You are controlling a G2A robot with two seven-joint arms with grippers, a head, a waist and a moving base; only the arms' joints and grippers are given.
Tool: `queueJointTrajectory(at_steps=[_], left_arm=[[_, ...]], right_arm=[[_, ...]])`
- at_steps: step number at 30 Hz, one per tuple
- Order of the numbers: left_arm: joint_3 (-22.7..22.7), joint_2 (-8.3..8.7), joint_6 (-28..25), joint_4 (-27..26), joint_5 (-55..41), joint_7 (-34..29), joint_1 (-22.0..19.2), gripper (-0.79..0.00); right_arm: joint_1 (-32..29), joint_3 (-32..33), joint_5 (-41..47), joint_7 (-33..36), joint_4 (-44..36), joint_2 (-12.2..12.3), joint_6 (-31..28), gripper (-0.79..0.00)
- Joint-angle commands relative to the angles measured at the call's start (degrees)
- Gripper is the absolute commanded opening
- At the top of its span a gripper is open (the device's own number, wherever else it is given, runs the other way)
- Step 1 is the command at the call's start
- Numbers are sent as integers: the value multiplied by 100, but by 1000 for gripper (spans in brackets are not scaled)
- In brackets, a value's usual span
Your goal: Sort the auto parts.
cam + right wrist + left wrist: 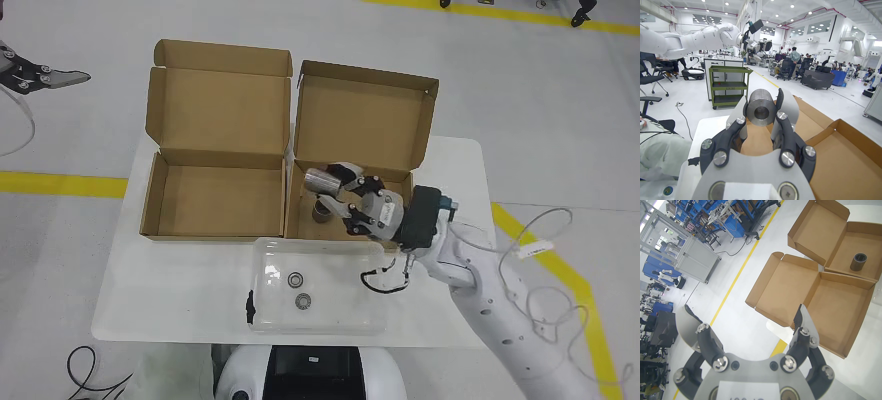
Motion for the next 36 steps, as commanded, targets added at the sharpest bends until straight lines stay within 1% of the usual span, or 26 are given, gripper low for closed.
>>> queueJointTrajectory(at_steps=[1,9,10,12,16,29,36], left_arm=[[0,0,0,0,0,0,0,0],[0,0,0,0,0,0,0,0],[0,0,0,0,0,0,0,0],[0,0,0,0,0,0,0,0],[0,0,0,0,0,0,0,0],[0,0,0,0,0,0,0,0],[0,0,0,0,0,0,0,0]], right_arm=[[77,-32,18,-61,-14,-26,22,-785],[322,-36,181,-479,51,-121,4,-785],[339,-21,156,-474,47,-127,29,-785],[368,31,-62,-150,-54,-125,227,-785],[391,133,46,-53,-259,-133,207,-785],[332,285,16,-100,-436,-165,87,-785],[248,279,-189,-106,-420,-176,-10,-785]])
